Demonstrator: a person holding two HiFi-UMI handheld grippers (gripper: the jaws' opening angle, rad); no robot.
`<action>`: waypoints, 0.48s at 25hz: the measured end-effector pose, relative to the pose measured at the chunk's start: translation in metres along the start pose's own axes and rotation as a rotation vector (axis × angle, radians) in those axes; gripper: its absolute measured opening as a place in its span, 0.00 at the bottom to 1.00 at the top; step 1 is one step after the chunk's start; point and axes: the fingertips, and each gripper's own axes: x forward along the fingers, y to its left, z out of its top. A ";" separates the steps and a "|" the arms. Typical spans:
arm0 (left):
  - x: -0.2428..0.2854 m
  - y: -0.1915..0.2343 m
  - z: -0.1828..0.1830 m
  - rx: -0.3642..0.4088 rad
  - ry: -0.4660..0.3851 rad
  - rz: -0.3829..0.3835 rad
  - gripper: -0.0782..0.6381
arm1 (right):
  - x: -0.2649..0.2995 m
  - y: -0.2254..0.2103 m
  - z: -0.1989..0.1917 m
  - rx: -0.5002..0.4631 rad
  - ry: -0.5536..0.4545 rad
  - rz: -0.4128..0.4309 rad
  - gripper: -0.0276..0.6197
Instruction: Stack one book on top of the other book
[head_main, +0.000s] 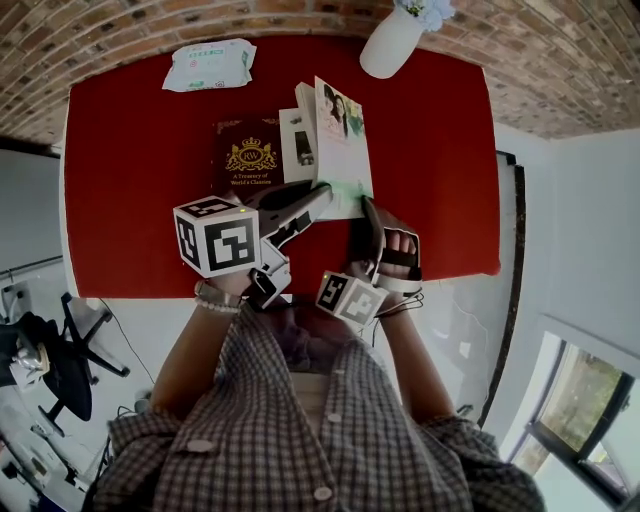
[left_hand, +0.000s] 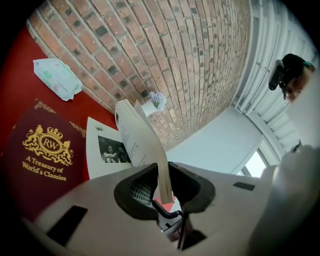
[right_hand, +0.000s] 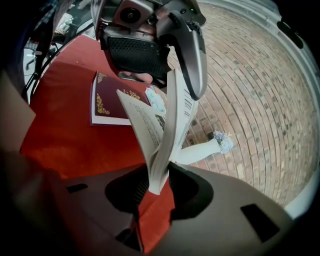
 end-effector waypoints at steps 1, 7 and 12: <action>-0.006 0.001 0.002 -0.001 -0.008 0.005 0.21 | 0.000 0.002 0.006 -0.002 -0.008 0.002 0.23; -0.044 0.013 0.011 0.001 -0.047 0.038 0.21 | 0.000 0.015 0.044 -0.018 -0.057 0.018 0.23; -0.083 0.031 0.018 0.000 -0.064 0.064 0.21 | 0.001 0.037 0.080 -0.033 -0.077 0.028 0.23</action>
